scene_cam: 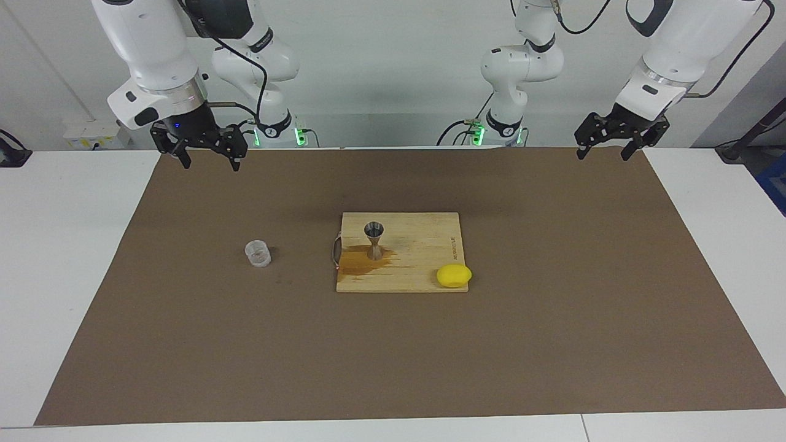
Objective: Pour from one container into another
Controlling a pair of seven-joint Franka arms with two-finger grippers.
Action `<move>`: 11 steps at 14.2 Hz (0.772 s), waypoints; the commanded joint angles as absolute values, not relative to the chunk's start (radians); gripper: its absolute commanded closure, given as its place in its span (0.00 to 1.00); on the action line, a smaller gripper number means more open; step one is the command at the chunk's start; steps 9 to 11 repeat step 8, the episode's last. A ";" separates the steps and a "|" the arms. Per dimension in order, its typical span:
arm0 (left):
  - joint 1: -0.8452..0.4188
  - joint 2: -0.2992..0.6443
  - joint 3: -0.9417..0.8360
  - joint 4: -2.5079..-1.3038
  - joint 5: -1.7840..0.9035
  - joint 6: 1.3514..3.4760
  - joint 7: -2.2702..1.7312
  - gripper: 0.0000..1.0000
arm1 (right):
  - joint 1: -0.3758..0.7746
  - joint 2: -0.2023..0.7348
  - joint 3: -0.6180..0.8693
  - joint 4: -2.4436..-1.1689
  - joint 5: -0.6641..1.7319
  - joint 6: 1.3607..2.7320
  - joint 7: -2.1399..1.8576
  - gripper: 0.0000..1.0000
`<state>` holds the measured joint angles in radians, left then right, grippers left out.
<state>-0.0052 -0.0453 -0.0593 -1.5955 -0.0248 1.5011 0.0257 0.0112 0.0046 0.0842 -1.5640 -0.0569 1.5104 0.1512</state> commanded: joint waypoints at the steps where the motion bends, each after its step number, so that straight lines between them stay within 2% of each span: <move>1: -0.002 -0.071 -0.060 -1.624 -0.012 1.508 0.028 0.00 | 0.008 -0.014 0.086 -1.585 -0.043 1.525 0.120 0.00; 11: -0.002 -0.071 -0.060 -1.624 -0.012 1.508 0.028 0.00 | 0.009 -0.014 0.086 -1.585 -0.029 1.525 0.120 0.00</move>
